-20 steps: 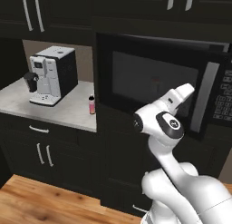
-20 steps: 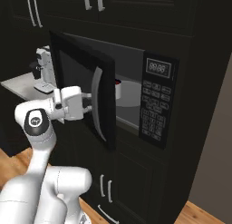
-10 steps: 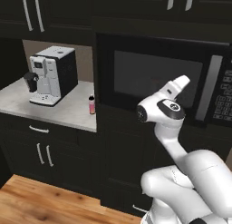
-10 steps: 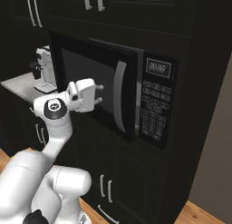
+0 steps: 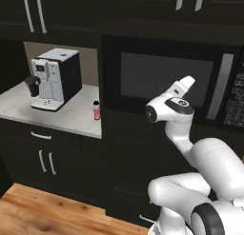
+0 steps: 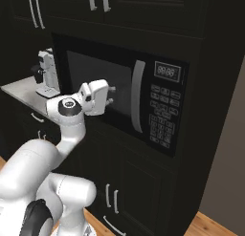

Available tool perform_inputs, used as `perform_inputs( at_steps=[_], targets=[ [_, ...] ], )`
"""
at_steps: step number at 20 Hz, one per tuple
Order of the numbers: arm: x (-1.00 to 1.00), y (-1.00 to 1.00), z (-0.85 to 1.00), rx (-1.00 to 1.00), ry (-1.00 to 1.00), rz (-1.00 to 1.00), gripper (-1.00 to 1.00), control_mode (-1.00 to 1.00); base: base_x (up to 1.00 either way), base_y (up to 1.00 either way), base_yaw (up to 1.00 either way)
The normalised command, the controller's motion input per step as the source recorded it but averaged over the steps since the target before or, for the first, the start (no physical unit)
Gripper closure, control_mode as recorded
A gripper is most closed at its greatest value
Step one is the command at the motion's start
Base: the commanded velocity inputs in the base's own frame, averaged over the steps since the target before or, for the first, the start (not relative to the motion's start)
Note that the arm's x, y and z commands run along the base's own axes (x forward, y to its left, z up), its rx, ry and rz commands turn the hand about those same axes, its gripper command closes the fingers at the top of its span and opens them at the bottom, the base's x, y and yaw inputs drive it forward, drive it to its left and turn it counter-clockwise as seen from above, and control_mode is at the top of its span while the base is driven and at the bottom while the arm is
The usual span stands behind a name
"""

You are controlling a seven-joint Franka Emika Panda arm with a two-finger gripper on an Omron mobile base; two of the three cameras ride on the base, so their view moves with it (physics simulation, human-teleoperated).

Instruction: Place the microwavable item in the microwave. Then, close the microwave door and press the start button.

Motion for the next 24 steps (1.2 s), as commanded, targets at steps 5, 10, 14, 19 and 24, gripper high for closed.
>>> perform_inputs(
  at_steps=[5, 10, 14, 19, 24],
  targets=[
    [0.16, -0.05, 0.00, 0.04, 0.08, 0.03, -1.00, -1.00, 0.00, 0.00, 0.00],
    [-0.85, 0.14, 0.26, 0.00, 0.00, 0.09, -1.00, -1.00, 0.00, 0.00, 0.00],
    [-1.00, 0.28, 0.37, 0.01, 0.00, 0.10, -1.00, -1.00, 0.00, 0.00, 0.00],
    [-0.98, 0.21, 0.47, 0.08, 0.03, 0.11, -1.00, -1.00, 0.00, 0.00, 0.00],
    [-0.94, 0.02, 0.42, 0.16, 0.14, 0.15, -1.00, -1.00, 0.00, 0.00, 0.00]
  ],
)
